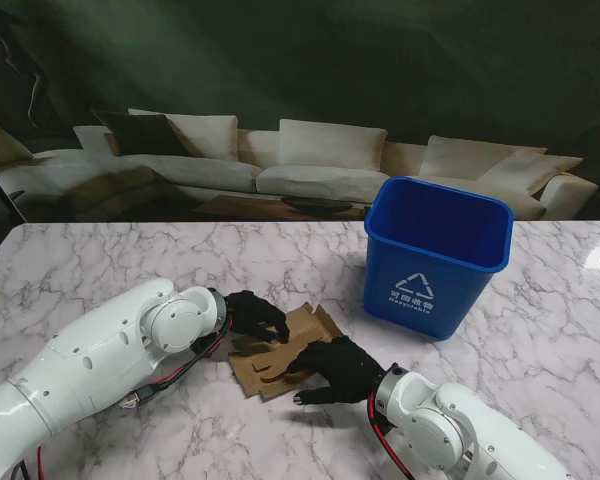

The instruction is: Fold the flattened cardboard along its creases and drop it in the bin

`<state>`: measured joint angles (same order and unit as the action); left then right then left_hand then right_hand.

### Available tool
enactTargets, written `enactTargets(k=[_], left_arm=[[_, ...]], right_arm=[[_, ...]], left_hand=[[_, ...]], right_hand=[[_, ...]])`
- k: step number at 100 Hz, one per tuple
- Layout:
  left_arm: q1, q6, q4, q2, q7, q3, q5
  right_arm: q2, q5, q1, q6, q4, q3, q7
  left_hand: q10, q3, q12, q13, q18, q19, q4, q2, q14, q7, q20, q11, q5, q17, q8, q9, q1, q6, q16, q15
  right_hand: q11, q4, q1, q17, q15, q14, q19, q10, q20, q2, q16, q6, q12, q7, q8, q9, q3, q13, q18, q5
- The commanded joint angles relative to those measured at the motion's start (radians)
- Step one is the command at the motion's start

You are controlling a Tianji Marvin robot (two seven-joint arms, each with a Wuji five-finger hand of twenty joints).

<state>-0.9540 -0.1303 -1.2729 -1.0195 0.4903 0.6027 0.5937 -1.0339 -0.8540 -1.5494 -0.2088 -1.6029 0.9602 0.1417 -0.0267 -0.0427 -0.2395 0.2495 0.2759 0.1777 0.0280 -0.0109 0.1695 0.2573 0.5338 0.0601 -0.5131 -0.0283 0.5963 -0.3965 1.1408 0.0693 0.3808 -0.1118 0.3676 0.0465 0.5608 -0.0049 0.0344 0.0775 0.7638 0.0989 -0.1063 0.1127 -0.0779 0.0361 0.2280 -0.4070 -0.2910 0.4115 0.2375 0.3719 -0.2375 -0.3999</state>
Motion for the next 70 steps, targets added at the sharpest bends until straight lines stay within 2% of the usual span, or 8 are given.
enactTargets(k=[1, 15, 34, 44, 70], left_arm=[[-0.013, 0.006, 0.006, 0.006, 0.015, 0.002, 0.01], [-0.046, 0.005, -0.021, 0.006, -0.014, 0.042, 0.07], [-0.085, 0.007, -0.059, 0.008, -0.012, 0.097, 0.077], [-0.101, 0.005, -0.072, 0.007, -0.014, 0.12, 0.079], [-0.063, -0.002, -0.045, 0.01, 0.0, 0.07, 0.068]], right_arm=[[0.001, 0.0, -0.011, 0.007, 0.005, -0.002, 0.004], [0.001, 0.012, -0.008, 0.026, 0.012, -0.009, 0.013], [0.002, 0.03, 0.015, 0.047, 0.042, -0.038, 0.026], [0.001, 0.04, 0.023, 0.055, 0.052, -0.047, 0.025], [-0.006, 0.019, -0.006, 0.024, 0.019, -0.011, -0.026]], left_hand=[[-0.066, 0.014, -0.006, -0.018, -0.004, -0.033, 0.006, -0.006, -0.005, 0.018, 0.019, 0.008, -0.032, 0.0, -0.004, 0.003, 0.006, -0.064, -0.012, 0.01], [-0.076, 0.014, -0.007, -0.021, -0.005, -0.03, 0.007, -0.022, -0.002, 0.021, 0.021, 0.007, -0.032, 0.01, 0.0, 0.013, 0.02, -0.073, -0.009, 0.007], [-0.115, 0.006, -0.006, -0.017, 0.001, -0.021, 0.005, -0.045, 0.007, 0.005, 0.026, -0.006, -0.005, 0.028, -0.002, 0.05, -0.01, -0.127, -0.004, 0.0], [-0.117, 0.007, -0.007, -0.014, 0.003, -0.018, 0.003, -0.039, 0.01, 0.007, 0.03, -0.006, -0.013, 0.031, 0.004, 0.047, -0.017, -0.114, -0.002, -0.003], [-0.103, 0.012, -0.01, -0.012, 0.004, -0.017, 0.001, -0.032, 0.008, 0.011, 0.034, -0.005, -0.029, 0.03, 0.013, 0.037, -0.022, -0.1, 0.0, -0.004]], right_hand=[[0.043, -0.011, -0.042, 0.006, 0.051, 0.029, 0.044, 0.01, -0.012, -0.037, -0.036, 0.005, 0.019, -0.011, -0.021, 0.036, -0.011, 0.038, -0.032, -0.035], [0.068, -0.011, -0.043, 0.027, 0.131, 0.034, 0.102, 0.011, -0.044, -0.033, -0.093, 0.01, 0.03, -0.014, -0.026, 0.095, -0.01, 0.093, -0.055, -0.071], [0.055, -0.011, -0.043, 0.041, 0.145, 0.03, 0.121, 0.019, -0.056, -0.032, -0.104, 0.019, 0.024, -0.005, -0.022, 0.091, -0.009, 0.093, -0.049, -0.07], [0.049, -0.011, -0.041, 0.044, 0.146, 0.033, 0.126, 0.017, -0.061, -0.033, -0.104, 0.015, 0.022, -0.004, -0.022, 0.092, -0.008, 0.091, -0.05, -0.069], [0.088, -0.013, -0.032, 0.066, 0.168, 0.036, 0.179, 0.013, -0.097, -0.031, -0.116, -0.003, 0.041, -0.027, -0.038, 0.086, -0.006, 0.091, -0.057, -0.076]])
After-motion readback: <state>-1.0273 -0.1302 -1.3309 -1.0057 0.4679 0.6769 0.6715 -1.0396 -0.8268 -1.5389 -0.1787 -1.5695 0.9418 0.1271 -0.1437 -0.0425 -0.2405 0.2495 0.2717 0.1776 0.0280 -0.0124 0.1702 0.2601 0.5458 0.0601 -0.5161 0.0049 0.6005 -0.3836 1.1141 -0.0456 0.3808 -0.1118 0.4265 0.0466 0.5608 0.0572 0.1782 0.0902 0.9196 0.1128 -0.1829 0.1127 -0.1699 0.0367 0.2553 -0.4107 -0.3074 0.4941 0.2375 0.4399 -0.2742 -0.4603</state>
